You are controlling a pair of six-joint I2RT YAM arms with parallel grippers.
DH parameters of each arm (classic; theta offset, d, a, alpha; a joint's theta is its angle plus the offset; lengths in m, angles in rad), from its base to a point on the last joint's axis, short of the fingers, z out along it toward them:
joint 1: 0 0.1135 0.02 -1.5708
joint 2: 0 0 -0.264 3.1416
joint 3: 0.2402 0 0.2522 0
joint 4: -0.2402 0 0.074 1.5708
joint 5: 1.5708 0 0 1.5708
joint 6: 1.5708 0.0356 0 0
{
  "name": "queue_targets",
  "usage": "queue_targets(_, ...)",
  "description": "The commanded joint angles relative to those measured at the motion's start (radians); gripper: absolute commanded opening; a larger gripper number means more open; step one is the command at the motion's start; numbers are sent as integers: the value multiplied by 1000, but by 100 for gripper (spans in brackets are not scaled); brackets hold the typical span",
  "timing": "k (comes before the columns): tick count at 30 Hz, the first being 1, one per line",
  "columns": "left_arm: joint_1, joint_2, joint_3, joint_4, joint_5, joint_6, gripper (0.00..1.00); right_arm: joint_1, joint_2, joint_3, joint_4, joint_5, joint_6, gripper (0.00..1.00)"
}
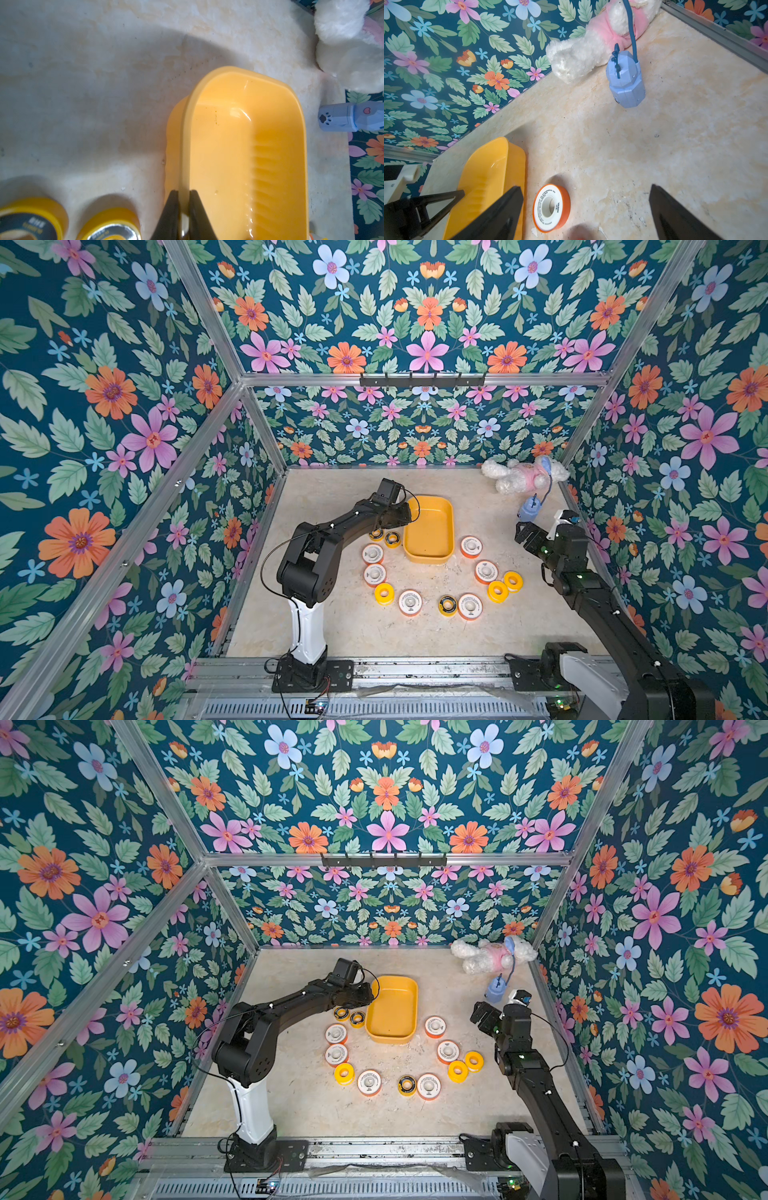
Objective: Put the sealing tape into the storage box
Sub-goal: Move the storage box to the center of the board.
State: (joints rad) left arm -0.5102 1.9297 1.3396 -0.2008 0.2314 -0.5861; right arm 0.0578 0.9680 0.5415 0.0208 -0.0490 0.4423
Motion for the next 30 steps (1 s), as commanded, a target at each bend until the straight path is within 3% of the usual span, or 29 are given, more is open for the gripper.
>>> queue_targets(1,-21,-50,-62,46,-37,-47,15,2,6,5,-7,-32,-30,99)
queue_targets(17,-88,-160,-256,106,-77,-126,17,54,67,38,-73,-94,-93,99)
queue_targets(19,-87,-169,-252,91,-92,-117,21,77,94,56,-90,-92,-105,98)
queue_targets(24,-88,-212,-220,34,-142,-73,48,126,168,106,-111,-138,-121,92)
queue_targets(26,-86,-238,-214,12,-159,-52,52,144,199,126,-114,-153,-126,88)
queue_targets(30,-84,-311,-231,-8,-181,-4,54,177,286,184,-137,-177,-129,70)
